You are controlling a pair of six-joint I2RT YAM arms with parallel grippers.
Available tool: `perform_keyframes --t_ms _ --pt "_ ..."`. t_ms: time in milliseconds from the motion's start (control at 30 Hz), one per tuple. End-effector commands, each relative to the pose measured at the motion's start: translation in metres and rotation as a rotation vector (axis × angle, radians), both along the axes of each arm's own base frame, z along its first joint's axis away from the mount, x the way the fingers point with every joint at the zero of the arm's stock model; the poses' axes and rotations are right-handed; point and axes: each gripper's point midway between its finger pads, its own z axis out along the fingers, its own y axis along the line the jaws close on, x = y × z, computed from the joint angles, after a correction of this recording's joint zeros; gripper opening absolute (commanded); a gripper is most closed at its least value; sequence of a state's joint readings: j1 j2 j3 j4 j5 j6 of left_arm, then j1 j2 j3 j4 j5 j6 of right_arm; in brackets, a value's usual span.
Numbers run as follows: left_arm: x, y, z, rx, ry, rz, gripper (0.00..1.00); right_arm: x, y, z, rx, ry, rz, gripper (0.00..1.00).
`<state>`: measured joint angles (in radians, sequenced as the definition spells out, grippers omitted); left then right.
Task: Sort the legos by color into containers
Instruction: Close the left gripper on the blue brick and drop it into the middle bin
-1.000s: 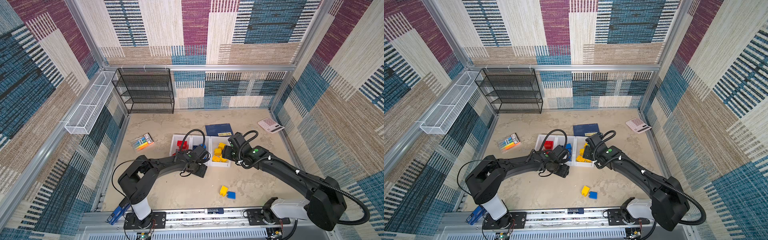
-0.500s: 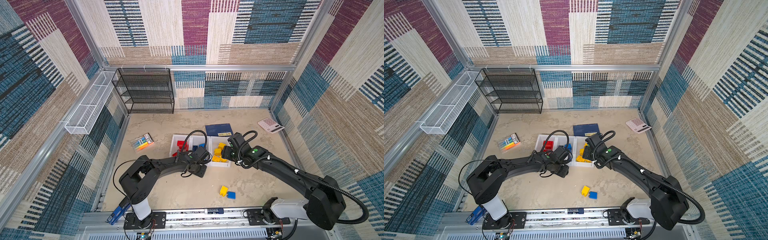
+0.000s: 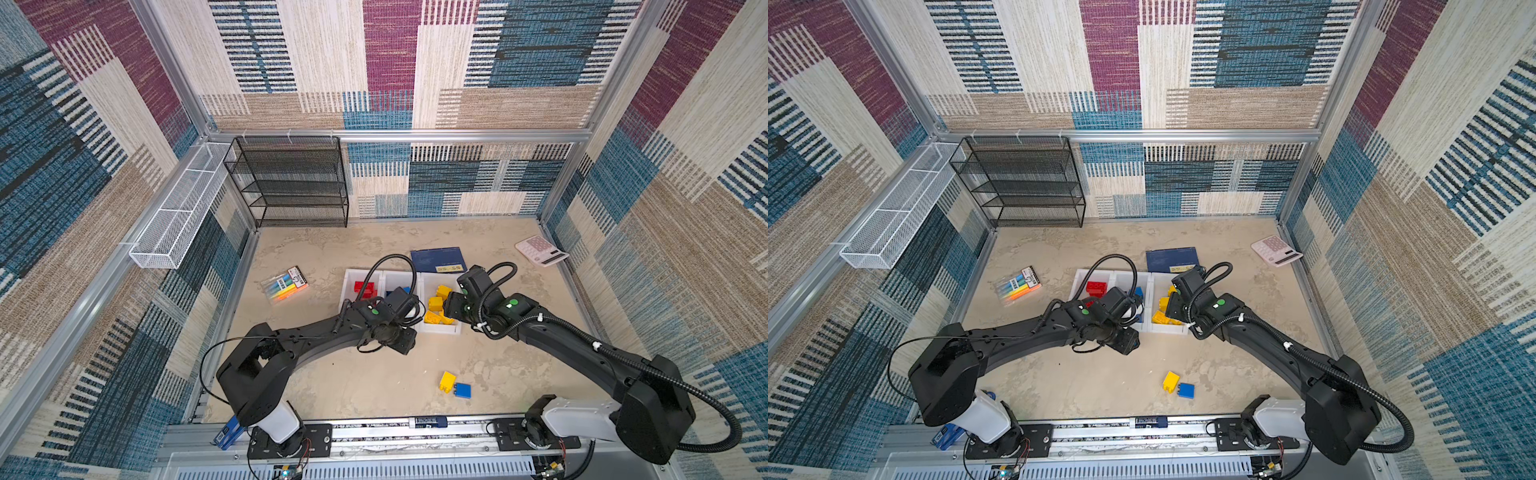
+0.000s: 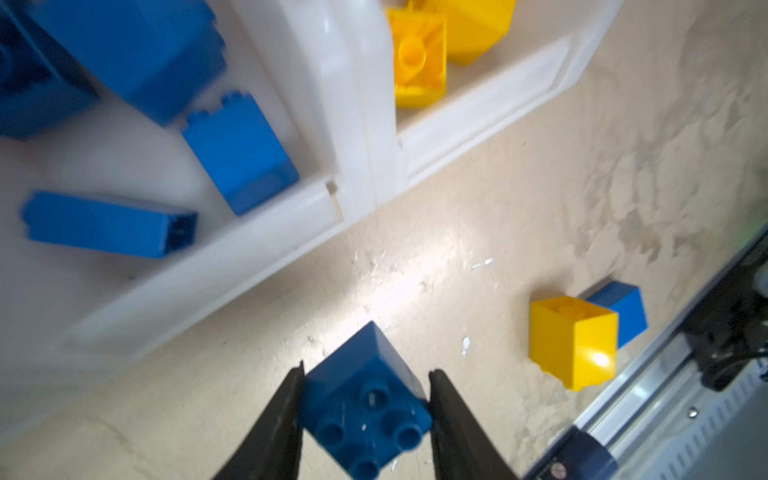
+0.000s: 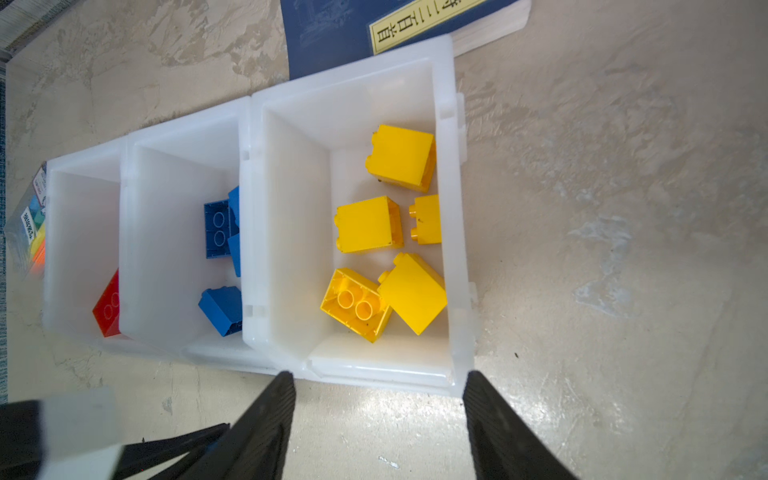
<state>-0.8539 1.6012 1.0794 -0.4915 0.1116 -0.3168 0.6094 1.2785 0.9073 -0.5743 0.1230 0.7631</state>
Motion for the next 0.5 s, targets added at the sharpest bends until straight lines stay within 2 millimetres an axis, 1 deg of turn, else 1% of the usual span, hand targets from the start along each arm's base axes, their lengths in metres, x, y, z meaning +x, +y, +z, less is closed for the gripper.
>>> perform_keyframes --t_ms 0,67,133,267,333,367,433,467 --pt "0.025 -0.001 0.021 -0.017 -0.064 -0.022 0.42 0.001 0.0 0.003 0.005 -0.006 -0.008 0.67" --pt "0.049 -0.002 0.03 -0.028 -0.092 -0.002 0.42 0.0 0.0 0.004 0.005 -0.006 -0.006 0.67" --pt "0.069 -0.003 0.031 -0.021 -0.099 0.013 0.42 0.0 0.0 0.006 0.005 -0.008 -0.007 0.67" --pt "0.101 0.0 0.02 0.02 -0.077 0.052 0.42 -0.002 -0.002 0.008 0.005 -0.009 -0.008 0.67" --pt "0.11 0.004 0.013 0.025 -0.047 0.088 0.43 -0.004 -0.003 0.007 0.005 -0.006 -0.011 0.67" --pt "0.113 0.004 0.011 0.018 -0.038 0.096 0.45 -0.004 -0.004 0.007 0.007 -0.005 -0.014 0.67" --pt "0.115 0.006 0.011 0.012 -0.038 0.109 0.55 -0.006 -0.005 0.005 0.01 -0.004 -0.016 0.67" --pt "0.115 0.006 0.012 0.011 -0.041 0.11 0.58 -0.007 -0.005 0.004 0.008 -0.002 -0.016 0.67"
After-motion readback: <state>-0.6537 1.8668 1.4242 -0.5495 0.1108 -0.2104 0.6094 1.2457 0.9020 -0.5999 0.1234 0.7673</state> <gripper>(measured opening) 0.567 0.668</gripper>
